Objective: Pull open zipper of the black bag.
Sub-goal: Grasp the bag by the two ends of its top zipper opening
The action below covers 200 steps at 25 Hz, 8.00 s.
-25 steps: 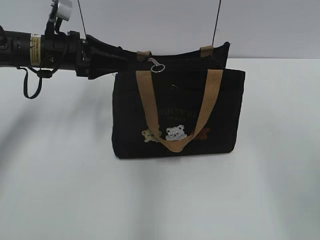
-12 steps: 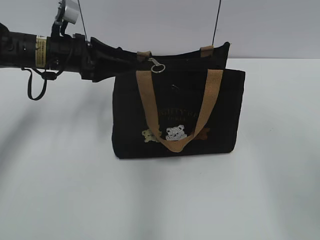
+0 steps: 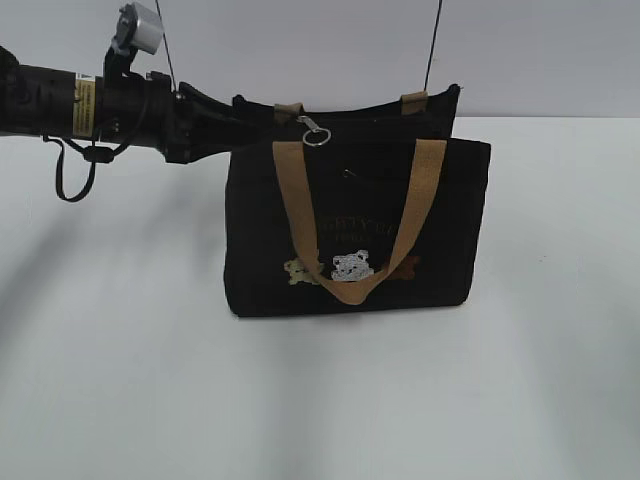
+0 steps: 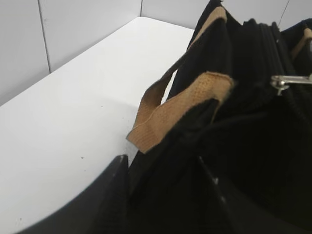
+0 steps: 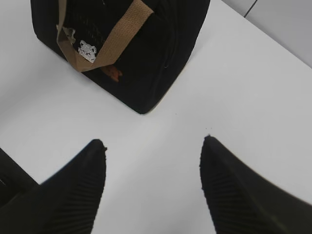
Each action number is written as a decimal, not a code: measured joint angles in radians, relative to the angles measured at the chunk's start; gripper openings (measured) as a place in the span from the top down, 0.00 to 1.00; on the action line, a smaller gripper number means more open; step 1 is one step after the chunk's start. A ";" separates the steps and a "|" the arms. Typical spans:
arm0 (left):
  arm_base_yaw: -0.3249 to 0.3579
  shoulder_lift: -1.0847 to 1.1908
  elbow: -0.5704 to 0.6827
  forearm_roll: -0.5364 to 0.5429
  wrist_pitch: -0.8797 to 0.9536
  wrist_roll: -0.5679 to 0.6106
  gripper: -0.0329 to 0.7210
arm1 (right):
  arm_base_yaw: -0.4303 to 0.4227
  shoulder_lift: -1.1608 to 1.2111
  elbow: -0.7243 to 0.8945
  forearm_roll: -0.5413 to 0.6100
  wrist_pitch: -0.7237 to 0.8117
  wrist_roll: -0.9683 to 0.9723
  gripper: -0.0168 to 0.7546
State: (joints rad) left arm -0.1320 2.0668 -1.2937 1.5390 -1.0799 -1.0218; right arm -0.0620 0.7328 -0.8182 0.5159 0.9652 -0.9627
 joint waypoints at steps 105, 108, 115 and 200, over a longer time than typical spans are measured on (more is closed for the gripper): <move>0.000 0.000 0.000 0.011 -0.010 0.000 0.90 | 0.623 0.907 -0.277 0.104 -0.831 -0.584 1.00; 0.000 0.000 0.000 0.011 -0.010 0.000 0.90 | 0.623 0.907 -0.277 0.104 -0.841 -0.545 1.00; 0.000 0.000 0.000 0.011 -0.042 -0.002 0.90 | 0.619 0.906 -0.277 0.105 -0.864 -0.469 1.00; 0.000 0.011 -0.107 0.023 -0.028 0.014 0.73 | 0.303 0.843 -0.274 0.165 -0.667 -0.055 0.97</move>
State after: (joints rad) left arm -0.1324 2.0781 -1.4008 1.5619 -1.1075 -1.0078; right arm 0.2406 1.5757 -1.0922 0.6809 0.2984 -1.0178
